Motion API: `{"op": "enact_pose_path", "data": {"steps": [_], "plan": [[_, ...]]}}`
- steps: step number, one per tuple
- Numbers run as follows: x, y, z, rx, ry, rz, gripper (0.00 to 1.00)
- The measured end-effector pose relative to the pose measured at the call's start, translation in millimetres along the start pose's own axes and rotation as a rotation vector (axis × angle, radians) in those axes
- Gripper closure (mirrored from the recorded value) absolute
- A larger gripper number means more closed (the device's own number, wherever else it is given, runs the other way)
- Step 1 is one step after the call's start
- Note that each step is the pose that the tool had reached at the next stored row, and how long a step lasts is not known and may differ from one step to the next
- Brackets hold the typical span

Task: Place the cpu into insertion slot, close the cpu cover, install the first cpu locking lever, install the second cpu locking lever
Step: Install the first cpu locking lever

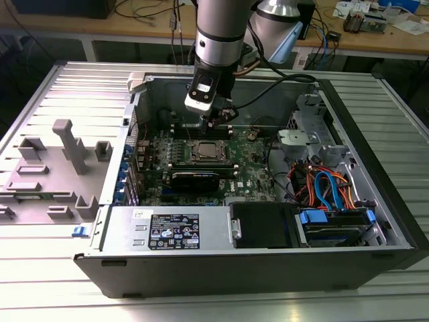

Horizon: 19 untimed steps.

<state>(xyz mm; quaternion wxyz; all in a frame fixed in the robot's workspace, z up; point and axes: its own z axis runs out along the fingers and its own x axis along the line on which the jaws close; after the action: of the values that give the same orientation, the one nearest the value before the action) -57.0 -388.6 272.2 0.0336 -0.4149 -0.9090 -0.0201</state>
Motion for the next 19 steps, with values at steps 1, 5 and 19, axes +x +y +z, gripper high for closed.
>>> {"op": "enact_pose_path", "data": {"steps": [1,5,19], "plan": [[0.0,0.0,0.0,0.0000,0.0000,0.000,0.89],[0.0,-0.1,0.0,0.0002,0.0001,-0.003,0.89],[-0.1,-0.2,0.1,0.0083,0.0006,-0.114,0.89]]}}
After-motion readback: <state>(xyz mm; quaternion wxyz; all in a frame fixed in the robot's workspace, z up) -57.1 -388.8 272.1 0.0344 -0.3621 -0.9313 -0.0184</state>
